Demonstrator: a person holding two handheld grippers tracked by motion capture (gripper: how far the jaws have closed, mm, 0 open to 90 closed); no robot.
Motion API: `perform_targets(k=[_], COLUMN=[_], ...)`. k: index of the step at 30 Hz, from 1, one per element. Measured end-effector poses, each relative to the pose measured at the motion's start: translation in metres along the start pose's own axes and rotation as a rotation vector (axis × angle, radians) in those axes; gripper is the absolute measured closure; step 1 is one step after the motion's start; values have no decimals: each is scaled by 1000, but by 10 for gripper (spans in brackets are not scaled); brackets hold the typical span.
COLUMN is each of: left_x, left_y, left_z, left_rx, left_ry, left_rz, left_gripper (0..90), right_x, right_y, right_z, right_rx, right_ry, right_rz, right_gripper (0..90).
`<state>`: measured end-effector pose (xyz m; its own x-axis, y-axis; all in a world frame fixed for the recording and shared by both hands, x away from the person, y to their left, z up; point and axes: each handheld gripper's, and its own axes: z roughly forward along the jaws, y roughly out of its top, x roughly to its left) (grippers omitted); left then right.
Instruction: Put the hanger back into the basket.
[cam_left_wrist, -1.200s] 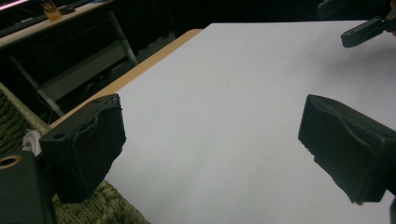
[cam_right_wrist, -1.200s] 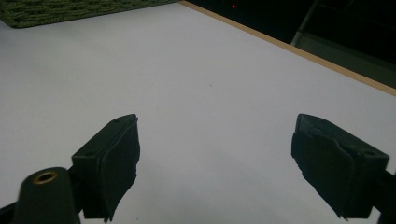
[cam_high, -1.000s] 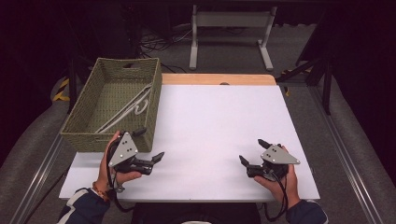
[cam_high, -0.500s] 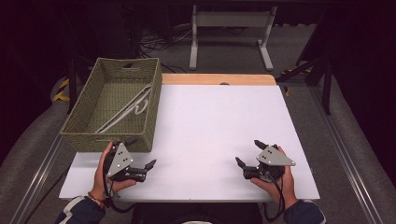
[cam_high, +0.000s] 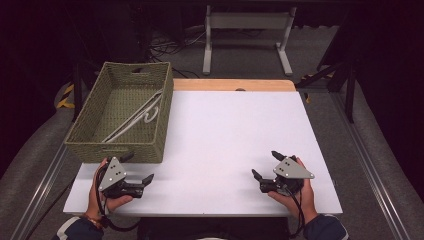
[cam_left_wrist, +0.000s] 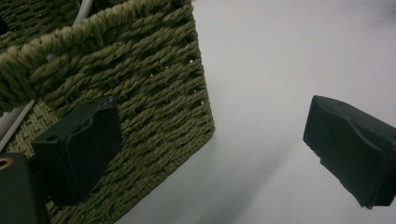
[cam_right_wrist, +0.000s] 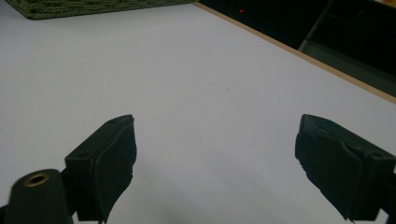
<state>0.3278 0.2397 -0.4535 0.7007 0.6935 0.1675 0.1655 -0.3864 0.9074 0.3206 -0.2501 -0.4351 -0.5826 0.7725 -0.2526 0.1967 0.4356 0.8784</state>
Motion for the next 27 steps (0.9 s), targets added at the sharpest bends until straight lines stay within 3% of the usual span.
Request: perform_targets(k=[17, 27], left_x=[-5, -4], left_y=[3, 3], left_z=[-3, -1], left_rx=[-52, -46], left_ry=[-13, -24], left_rz=[9, 17], left_gripper=[32, 32], right_x=[1, 1], right_y=[3, 3], right_z=[-5, -5], right_rx=[-48, -57], right_ry=[-19, -33], right_rz=[-11, -11], right_gripper=[87, 85])
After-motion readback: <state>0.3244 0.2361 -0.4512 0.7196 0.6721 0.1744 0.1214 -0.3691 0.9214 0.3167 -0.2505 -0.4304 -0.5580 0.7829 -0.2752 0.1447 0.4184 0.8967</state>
